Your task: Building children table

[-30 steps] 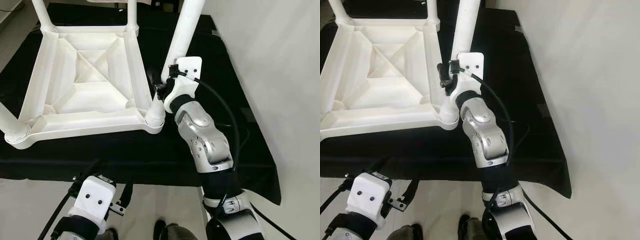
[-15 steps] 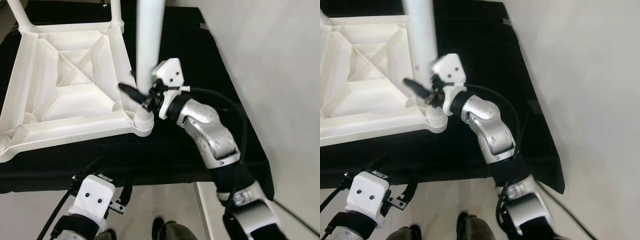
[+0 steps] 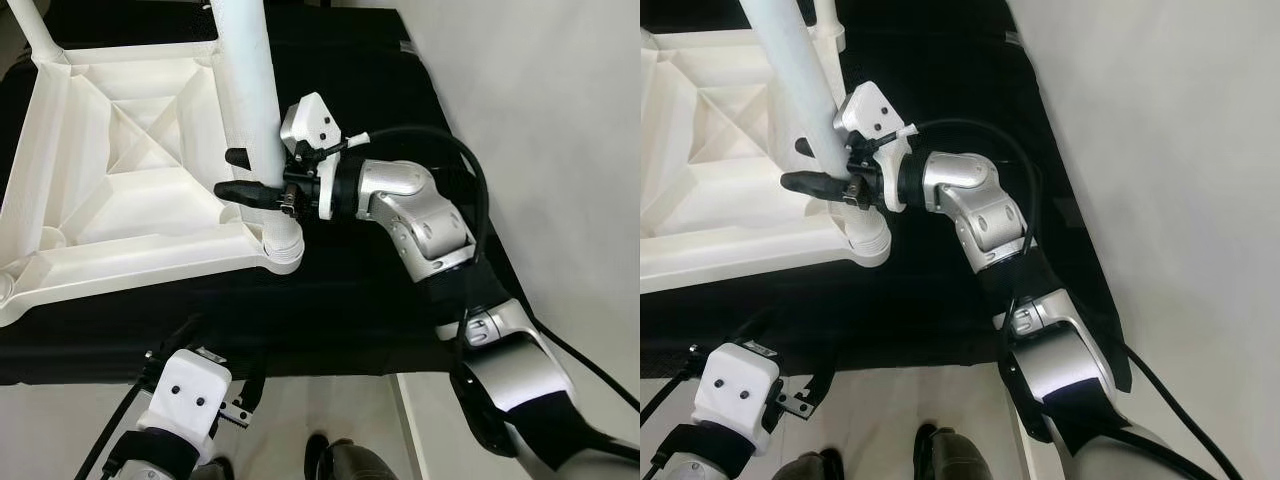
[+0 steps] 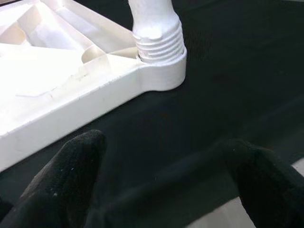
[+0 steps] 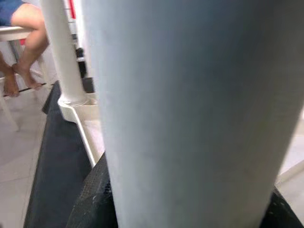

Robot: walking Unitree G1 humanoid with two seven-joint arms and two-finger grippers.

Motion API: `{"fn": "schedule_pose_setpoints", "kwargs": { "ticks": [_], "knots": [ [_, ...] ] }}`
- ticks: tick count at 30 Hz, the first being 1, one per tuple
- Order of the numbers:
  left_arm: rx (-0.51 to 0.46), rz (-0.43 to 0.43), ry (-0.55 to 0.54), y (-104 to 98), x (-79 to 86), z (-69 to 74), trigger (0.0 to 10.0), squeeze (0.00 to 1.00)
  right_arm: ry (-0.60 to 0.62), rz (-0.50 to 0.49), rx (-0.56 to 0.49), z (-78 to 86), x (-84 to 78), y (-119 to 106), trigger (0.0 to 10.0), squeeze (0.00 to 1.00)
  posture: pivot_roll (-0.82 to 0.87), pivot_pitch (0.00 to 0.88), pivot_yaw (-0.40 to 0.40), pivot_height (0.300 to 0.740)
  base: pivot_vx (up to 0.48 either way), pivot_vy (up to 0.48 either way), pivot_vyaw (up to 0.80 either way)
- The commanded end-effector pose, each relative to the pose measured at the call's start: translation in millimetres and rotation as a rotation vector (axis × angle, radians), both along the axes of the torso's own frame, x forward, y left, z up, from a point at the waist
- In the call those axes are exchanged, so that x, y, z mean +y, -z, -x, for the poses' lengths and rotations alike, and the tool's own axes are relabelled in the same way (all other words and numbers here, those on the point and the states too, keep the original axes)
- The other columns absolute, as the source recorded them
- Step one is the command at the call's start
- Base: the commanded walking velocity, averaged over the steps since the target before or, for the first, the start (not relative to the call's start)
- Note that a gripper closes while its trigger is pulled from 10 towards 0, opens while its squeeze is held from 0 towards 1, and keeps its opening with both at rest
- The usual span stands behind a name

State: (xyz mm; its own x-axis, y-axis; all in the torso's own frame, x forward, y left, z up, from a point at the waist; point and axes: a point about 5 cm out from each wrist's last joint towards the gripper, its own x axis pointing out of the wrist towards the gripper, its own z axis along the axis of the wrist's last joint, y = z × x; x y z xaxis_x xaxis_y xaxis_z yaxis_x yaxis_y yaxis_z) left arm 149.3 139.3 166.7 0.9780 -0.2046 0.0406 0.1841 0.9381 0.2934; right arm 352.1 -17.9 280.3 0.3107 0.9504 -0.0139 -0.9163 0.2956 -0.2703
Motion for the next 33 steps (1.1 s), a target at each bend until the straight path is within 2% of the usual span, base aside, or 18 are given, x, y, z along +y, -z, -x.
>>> {"fn": "schedule_pose_setpoints", "kwargs": {
  "ticks": [1, 2, 3, 4, 6, 7, 8, 9, 10, 11, 13, 20, 26, 33],
  "knots": [
    [0.022, -0.007, -0.002, 4, -1.2, 2.5, 10.0, 0.0, 0.138, 0.097, 0.239, -7.2, -5.2, 62, 10.0, 0.0, -0.01, 0.279, -0.141, 0.74, 0.0, 0.0, 0.0],
    [0.022, -0.007, -0.002, 4, -1.2, 2.5, 10.0, 0.0, 0.138, 0.097, 0.239, -7.2, -5.2, 62, 10.0, 0.0, -0.01, 0.279, -0.141, 0.74, 0.0, 0.0, 0.0],
    [0.022, -0.007, -0.004, 3, -1.0, 3.2, 10.0, 0.0, 0.228, 0.047, 0.282, -5.6, -4.3, 70, 10.0, 0.0, -0.01, 0.281, -0.142, 0.74, 0.0, 0.0, 0.0],
    [0.022, -0.007, -0.004, 3, -1.0, 3.2, 10.0, 0.0, 0.228, 0.047, 0.282, -5.6, -4.3, 70, 10.0, 0.0, -0.01, 0.281, -0.142, 0.74, 0.0, 0.0, 0.0],
    [0.023, -0.008, -0.006, 3, -0.1, 3.7, 10.0, 0.0, 0.601, -0.068, 0.338, 4.2, -13.2, 92, 10.0, 0.0, -0.01, 0.283, -0.144, 0.74, 0.0, 0.0, 0.0],
    [0.023, -0.008, -0.006, 3, -0.1, 3.7, 10.0, 0.0, 0.601, -0.068, 0.338, 4.2, -13.2, 92, 10.0, 0.0, -0.01, 0.283, -0.144, 0.74, 0.0, 0.0, 0.0],
    [0.022, -0.01, -0.006, 3, 0.1, 3.3, 10.0, 0.0, 0.71, -0.091, 0.346, 16.2, -16.3, 102, 10.0, 0.0, -0.01, 0.283, -0.143, 0.74, 0.0, 0.0, 0.0],
    [0.022, -0.011, -0.006, 3, 0.7, 2.7, 10.0, 0.0, 0.76, -0.126, 0.363, 27.7, -13.8, 106, 10.0, 0.0, 0.0, 0.283, -0.136, 0.74, 0.0, 0.0, 0.0],
    [0.022, -0.011, -0.006, 3, 0.7, 2.7, 10.0, 0.0, 0.76, -0.126, 0.363, 27.7, -13.8, 106, 10.0, 0.0, 0.0, 0.283, -0.136, 0.74, 0.0, 0.0, 0.0],
    [0.021, -0.014, -0.005, 4, 1.0, 2.0, 10.0, 0.0, 0.775, -0.173, 0.356, 33.0, -9.4, 103, 10.0, 0.0, -0.01, 0.276, -0.131, 0.74, 0.0, 0.0, 0.0],
    [0.02, -0.019, -0.006, 5, 1.4, 0.6, 10.0, 0.0, 0.772, -0.22, 0.332, 33.2, -2.9, 98, 10.0, 0.0, -0.01, 0.267, -0.129, 0.74, 0.0, 0.0, 0.0],
    [0.01, -0.03, -0.021, 5, 4.3, -3.7, 10.0, 0.0, 0.716, -0.206, 0.3, 26.0, 9.6, 90, 10.0, 0.0, 0.0, 0.243, -0.131, 0.74, 0.0, 0.0, 0.0],
    [0.002, -0.038, -0.044, 5, 6.8, -6.0, 10.0, 0.0, 0.732, -0.208, 0.303, 26.3, 10.2, 88, 10.0, 0.0, 0.0, 0.226, -0.132, 0.74, 0.0, 0.0, 0.0],
    [-0.06, -0.066, -0.113, -2, 16.0, -22.4, 10.0, 0.0, 0.757, -0.2, 0.303, 25.7, 6.1, 89, 10.0, 0.0, 0.01, 0.187, -0.138, 0.74, 0.0, 0.0, 0.0]
  ]
}}
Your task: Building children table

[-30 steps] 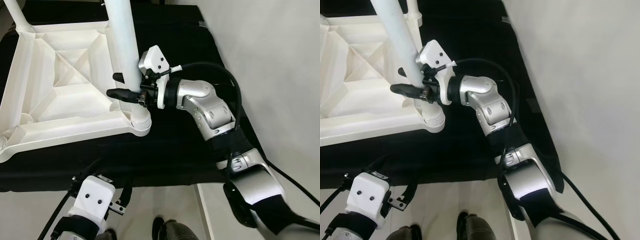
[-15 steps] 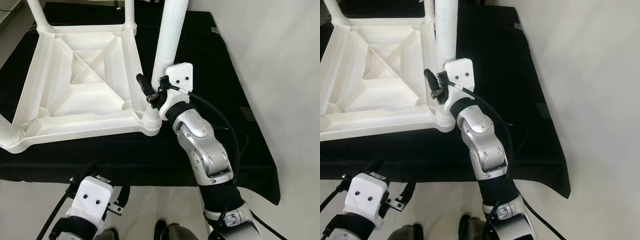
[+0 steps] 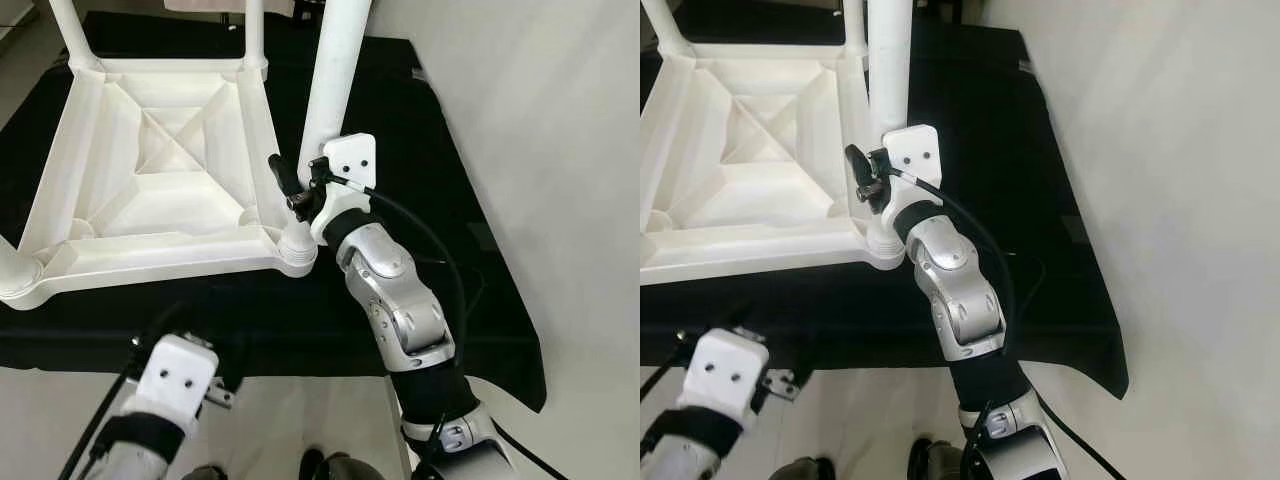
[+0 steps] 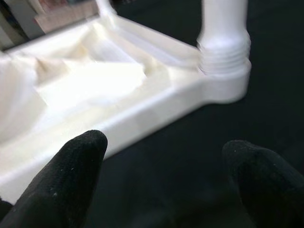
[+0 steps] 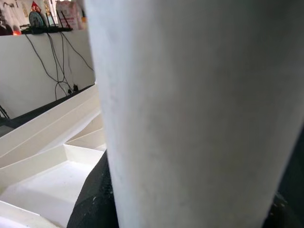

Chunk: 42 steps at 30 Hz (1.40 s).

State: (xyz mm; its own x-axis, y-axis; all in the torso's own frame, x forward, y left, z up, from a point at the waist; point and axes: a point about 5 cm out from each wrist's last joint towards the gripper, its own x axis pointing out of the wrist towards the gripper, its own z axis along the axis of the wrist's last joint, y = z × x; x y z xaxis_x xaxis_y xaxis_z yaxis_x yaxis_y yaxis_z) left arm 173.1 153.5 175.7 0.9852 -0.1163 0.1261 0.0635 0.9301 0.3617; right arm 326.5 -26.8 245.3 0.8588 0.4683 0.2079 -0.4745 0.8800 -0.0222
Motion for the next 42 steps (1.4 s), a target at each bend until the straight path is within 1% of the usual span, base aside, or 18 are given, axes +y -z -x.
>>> {"fn": "schedule_pose_setpoints", "kwargs": {
  "ticks": [1, 9, 14, 16, 19, 21, 24, 26, 28, 29, 30, 31, 34, 35, 36, 38, 40, 42],
  "knots": [
    [0.03, -0.001, -0.024, 6, 2.3, -1.4, 10.0, 0.0, -0.012, 0.043, 0.277, -0.1, 15.0, 54, 10.0, 0.0, 0.0, 0.177, -0.138, 0.74, 0.0, 0.0, 0.0],
    [0.02, 0.001, -0.019, 7, 1.3, -8.4, 10.0, 0.0, -0.047, 0.044, 0.263, -1.7, 17.5, 52, 10.0, 0.0, 0.0, 0.15, -0.136, 0.74, 0.0, 0.0, 0.0],
    [-0.035, 0.017, -0.038, -6, 6.3, -17.2, 10.0, 0.0, -0.048, 0.039, 0.263, -3.7, 17.3, 50, 10.0, 0.0, 0.0, 0.147, -0.138, 0.74, 0.0, 0.0, 0.0],
    [-0.115, 0.066, -0.006, -29, 5.8, -29.2, 10.0, 0.0, -0.051, 0.035, 0.263, -3.3, 18.9, 50, 10.0, 0.0, 0.0, 0.141, -0.139, 0.74, 0.0, 0.0, 0.0],
    [-0.258, 0.125, 0.148, -74, -7.8, -48.9, 10.0, 0.0, -0.061, 0.028, 0.266, -2.3, 21.8, 50, 10.0, 0.0, -0.01, 0.14, -0.138, 0.74, 0.0, 0.0, 0.0],
    [-0.302, 0.141, 0.204, -89, -13.0, -55.3, 10.0, 0.0, -0.067, 0.024, 0.27, -1.8, 23.3, 50, 10.0, 0.0, -0.01, 0.139, -0.136, 0.74, 0.0, 0.0, 0.0],
    [-0.312, 0.175, 0.247, -98, -16.3, -59.6, 10.0, 0.0, -0.073, 0.021, 0.27, -0.9, 24.6, 50, 10.0, 0.0, -0.01, 0.139, -0.132, 0.74, 0.0, 0.0, 0.0],
    [-0.315, 0.264, 0.473, -125, -33.6, -73.1, 10.0, 0.0, -0.088, 0.01, 0.266, 1.3, 28.4, 49, 10.0, 0.0, -0.01, 0.135, -0.124, 0.74, 0.0, 0.0, 0.0],
    [-0.315, 0.264, 0.473, -125, -33.6, -73.1, 10.0, 0.0, -0.088, 0.01, 0.266, 1.3, 28.4, 49, 10.0, 0.0, -0.01, 0.135, -0.124, 0.74, 0.0, 0.0, 0.0],
    [-0.32, 0.273, 0.576, -137, -41.1, -77.6, 10.0, 0.0, -0.094, 0.004, 0.266, 2.4, 30.4, 48, 10.0, 0.0, -0.01, 0.133, -0.122, 0.74, 0.0, 0.0, 0.0],
    [-0.335, 0.254, 0.644, -153, -46.0, -85.9, 10.0, 0.0, -0.102, -0.001, 0.266, 3.7, 32.7, 48, 10.0, 0.0, -0.01, 0.133, -0.12, 0.74, 0.0, 0.0, 0.0],
    [-0.335, 0.254, 0.644, -153, -46.0, -85.9, 10.0, 0.0, -0.102, -0.001, 0.266, 3.7, 32.7, 48, 10.0, 0.0, -0.01, 0.133, -0.12, 0.74, 0.0, 0.0, 0.0],
    [-0.36, 0.208, 0.722, -187, -48.5, -103.5, 10.0, 0.0, -0.118, -0.009, 0.263, 6.7, 37.4, 47, 10.0, 0.0, -0.01, 0.134, -0.11, 0.74, 0.0, 0.0, 0.0],
    [-0.36, 0.208, 0.722, -187, -48.5, -103.5, 10.0, 0.0, -0.118, -0.009, 0.263, 6.7, 37.4, 47, 10.0, 0.0, -0.01, 0.134, -0.11, 0.74, 0.0, 0.0, 0.0],
    [-0.36, 0.212, 0.751, -197, -48.8, -108.0, 10.0, 0.0, -0.119, -0.01, 0.262, 7.1, 38.0, 47, 10.0, 0.0, -0.01, 0.134, -0.108, 0.74, 0.0, 0.0, 0.0],
    [-0.36, 0.212, 0.751, -197, -48.8, -108.0, 10.0, 0.0, -0.119, -0.01, 0.262, 7.1, 38.0, 47, 10.0, 0.0, -0.01, 0.134, -0.108, 0.74, 0.0, 0.0, 0.0],
    [-0.355, 0.224, 0.778, -212, -49.7, -116.4, 10.0, 0.0, -0.119, -0.015, 0.262, 7.5, 38.5, 46, 10.0, 0.0, -0.02, 0.137, -0.105, 0.74, 0.0, 0.0, 0.0],
    [-0.346, 0.232, 0.79, -217, -49.8, -119.0, 10.0, 0.0, -0.119, -0.016, 0.263, 7.5, 38.5, 46, 10.0, 0.0, -0.02, 0.138, -0.106, 0.74, 0.0, 0.0, 0.0]
  ]
}}
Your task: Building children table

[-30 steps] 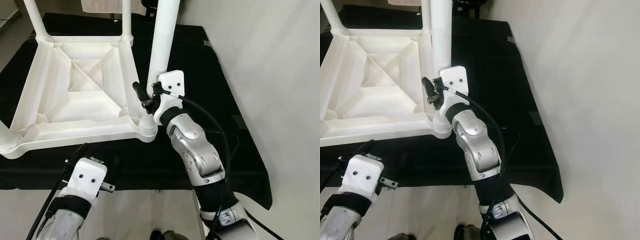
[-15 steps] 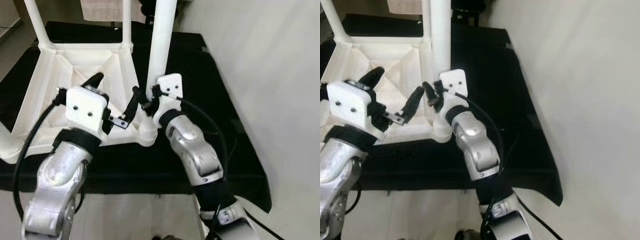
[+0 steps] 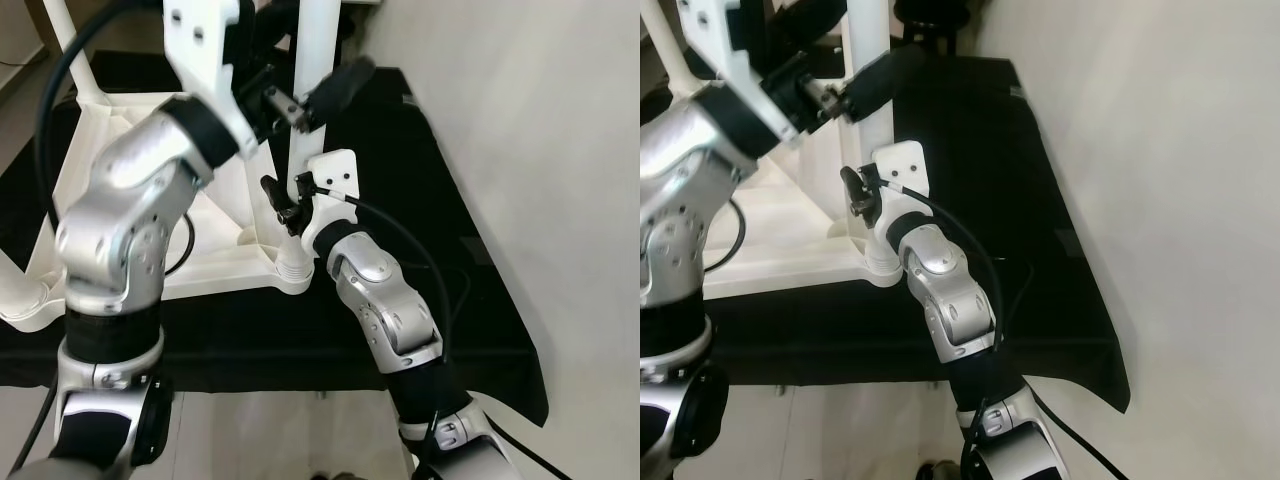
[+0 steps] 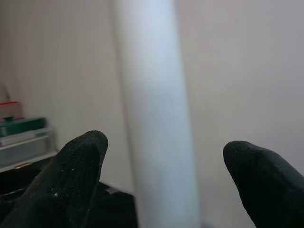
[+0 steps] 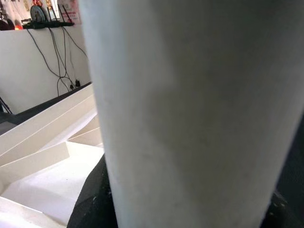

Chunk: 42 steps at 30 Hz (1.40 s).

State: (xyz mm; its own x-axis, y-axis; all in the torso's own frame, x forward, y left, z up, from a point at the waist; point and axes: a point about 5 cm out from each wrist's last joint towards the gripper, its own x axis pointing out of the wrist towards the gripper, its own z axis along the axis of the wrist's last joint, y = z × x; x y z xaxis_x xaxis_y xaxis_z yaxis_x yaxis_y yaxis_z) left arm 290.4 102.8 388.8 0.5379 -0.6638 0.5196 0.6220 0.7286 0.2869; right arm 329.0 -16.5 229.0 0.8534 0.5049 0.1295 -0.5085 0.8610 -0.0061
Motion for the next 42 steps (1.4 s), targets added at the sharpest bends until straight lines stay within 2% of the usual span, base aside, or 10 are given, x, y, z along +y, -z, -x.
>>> {"fn": "schedule_pose_setpoints", "kwargs": {
  "ticks": [1, 9, 10, 26, 27, 29, 30, 38, 39, 42],
  "knots": [
    [0.034, -0.016, 0.025, -6, 0.9, -5.5, 10.0, 0.0, -0.076, -0.042, 0.188, 10.1, 28.3, 30, 10.0, 0.0, -0.02, 0.138, -0.106, 0.74, 0.0, 0.0, 0.0],
    [0.254, -0.018, 0.09, -3, -1.8, -26.5, 10.0, 0.0, -0.074, -0.042, 0.186, 9.9, 28.0, 29, 10.0, 0.0, -0.02, 0.141, -0.105, 0.74, 0.0, 0.0, 0.0],
    [0.308, -0.012, 0.149, -3, -5.2, -28.5, 0.0, 0.0, -0.072, -0.042, 0.186, 9.8, 27.8, 29, 10.0, 0.0, -0.02, 0.14, -0.104, 0.74, 0.0, 0.0, 0.0],
    [0.321, -0.19, 0.266, 0, -21.3, -22.5, 0.0, 0.0, -0.068, -0.045, 0.184, 6.9, 26.9, 28, 10.0, 0.0, -0.01, 0.14, -0.103, 0.74, 0.0, 0.0, 0.0],
    [0.335, -0.224, 0.26, 2, -22.2, -24.0, 0.0, 0.0, -0.191, -0.05, 0.155, 0.4, 23.5, 20, 10.0, 0.89, -0.01, 0.138, -0.103, 0.74, 0.0, 0.0, 0.0],
    [0.335, -0.224, 0.26, 2, -22.2, -24.0, 0.0, 0.0, -0.191, -0.05, 0.155, 0.4, 23.5, 20, 10.0, 0.89, -0.01, 0.138, -0.103, 0.74, 0.0, 0.0, 0.0],
    [0.341, -0.231, 0.261, 3, -22.3, -24.5, 0.0, 0.0, -0.285, -0.04, 0.127, -2.2, 21.2, 13, 10.0, 1.0, -0.01, 0.138, -0.102, 0.74, 0.0, 0.0, 0.0],
    [0.345, -0.243, 0.271, 5, -23.0, -22.9, 0.0, 0.0, -0.671, 0.154, -0.05, -29.5, -14.0, -28, 10.0, 1.0, -0.01, 0.143, -0.105, 0.74, 0.0, 0.0, 0.0],
    [0.346, -0.244, 0.273, 6, -23.0, -22.4, 0.0, 0.0, -0.719, 0.206, -0.07, -32.5, -17.2, -32, 10.0, 0.0, -0.01, 0.143, -0.105, 0.74, 0.0, 0.0, 0.0],
    [0.347, -0.248, 0.277, 7, -23.3, -21.5, 0.0, 0.0, -0.778, 0.277, -0.084, -36.2, -20.3, -37, 10.0, 0.0, 0.0, 0.145, -0.105, 0.74, 0.0, 0.0, 0.0]
  ]
}}
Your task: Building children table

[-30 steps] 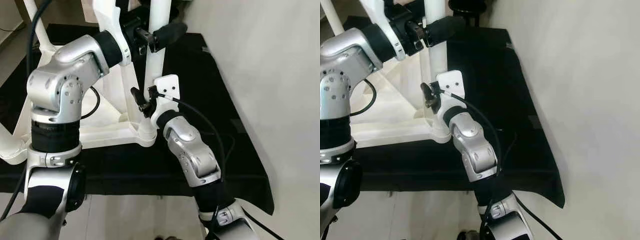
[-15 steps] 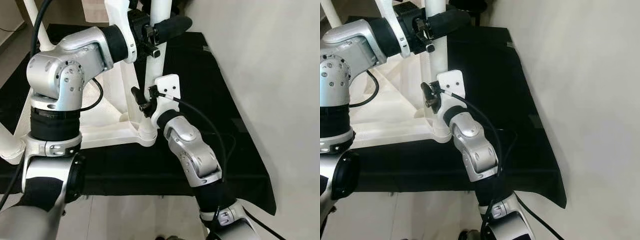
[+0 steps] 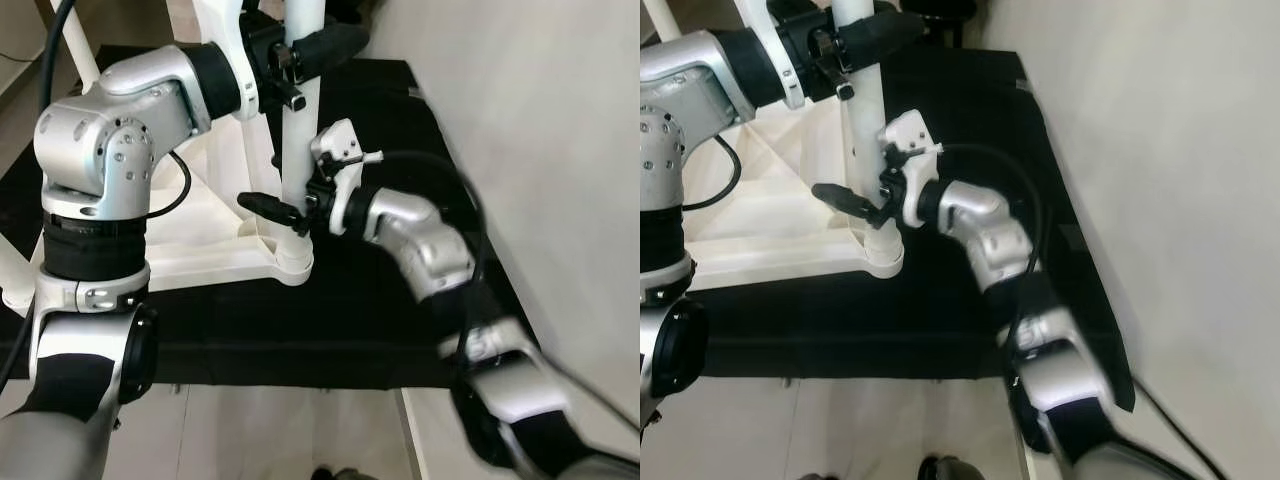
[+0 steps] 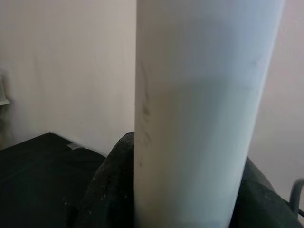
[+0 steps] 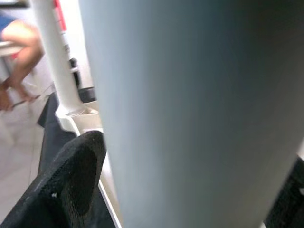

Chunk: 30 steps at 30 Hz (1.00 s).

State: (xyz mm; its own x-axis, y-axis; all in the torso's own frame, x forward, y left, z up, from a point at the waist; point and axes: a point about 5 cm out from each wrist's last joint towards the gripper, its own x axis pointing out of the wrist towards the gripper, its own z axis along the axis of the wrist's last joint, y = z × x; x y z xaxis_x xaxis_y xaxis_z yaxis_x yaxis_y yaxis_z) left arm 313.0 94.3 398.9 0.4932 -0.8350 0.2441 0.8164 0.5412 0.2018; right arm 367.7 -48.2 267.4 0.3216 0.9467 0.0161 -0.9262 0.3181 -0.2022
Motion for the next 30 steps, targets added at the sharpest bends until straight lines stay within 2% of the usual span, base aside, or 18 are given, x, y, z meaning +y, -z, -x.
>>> {"fn": "schedule_pose_setpoints", "kwargs": {
  "ticks": [1, 7, 8, 9, 14, 24, 25, 26, 27, 29, 30],
  "knots": [
    [0.075, -0.068, 0.082, 17, -14.9, 1.1, 0.0, 0.0, -0.085, 0.061, -0.013, 2.4, 11.4, 2, 10.0, 0.0, 0.0, 0.145, -0.105, 0.74, 0.0, 0.0, 0.0],
    [0.078, -0.07, 0.086, 18, -16.0, 2.5, 0.0, 0.0, -0.194, 0.134, -0.023, 1.5, 13.2, -3, 10.0, 0.0, 0.01, 0.15, -0.108, 0.74, 0.0, 0.0, 0.0],
    [0.079, -0.07, 0.088, 18, -16.5, 3.2, 0.0, 0.0, -0.244, 0.151, -0.018, 2.3, 15.5, -5, 4.0, 0.0, 0.01, 0.153, -0.111, 0.74, 0.0, 0.0, 0.0],
    [0.08, -0.069, 0.089, 18, -16.9, 3.9, 0.0, 0.0, -0.281, 0.163, -0.011, 3.1, 17.4, -5, 0.1, 0.0, 0.01, 0.156, -0.112, 0.74, 0.0, 0.0, 0.0],
    [0.083, -0.068, 0.092, 19, -17.2, 5.0, 0.0, 0.0, -0.403, 0.2, 0.004, 5.5, 21.8, -4, 0.0, 0.0, 0.01, 0.164, -0.114, 0.74, 0.0, 0.0, 0.0],
    [0.072, -0.072, 0.085, 18, -17.0, 3.8, 0.0, 0.0, -0.446, 0.194, 0.009, 4.8, 23.7, -1, 0.0, 0.0, 0.0, 0.171, -0.112, 0.74, 0.0, 0.0, 0.0],
    [0.068, -0.07, 0.075, 18, -16.6, 3.3, 4.5, 1.0, -0.428, 0.178, 0.007, 3.7, 23.3, 0, 0.0, 0.0, 0.0, 0.171, -0.112, 0.74, 0.0, 0.0, 0.0],
    [0.067, -0.071, 0.066, 18, -16.1, 2.9, 8.1, 1.0, -0.415, 0.165, 0.006, 2.7, 22.7, 1, 0.0, 0.0, 0.0, 0.171, -0.113, 0.74, 0.0, 0.0, 0.0],
    [0.068, -0.064, 0.046, 18, -15.1, 2.0, 10.0, 1.0, -0.375, 0.158, -0.004, 0.9, 21.3, 3, 0.0, 0.0, -0.01, 0.172, -0.119, 0.74, 0.0, 0.0, 0.0],
    [0.069, -0.06, 0.032, 18, -14.4, 1.4, 10.0, 1.0, -0.348, 0.154, -0.012, -0.3, 20.3, 4, 0.0, 0.0, -0.01, 0.172, -0.119, 0.74, 0.0, 0.0, 0.0],
    [0.07, -0.058, 0.026, 18, -14.0, 1.1, 10.0, 0.0, -0.288, 0.144, -0.003, -2.7, 18.5, 8, 0.0, 0.0, -0.02, 0.173, -0.123, 0.74, 0.0, 0.0, 0.0]
  ]
}}
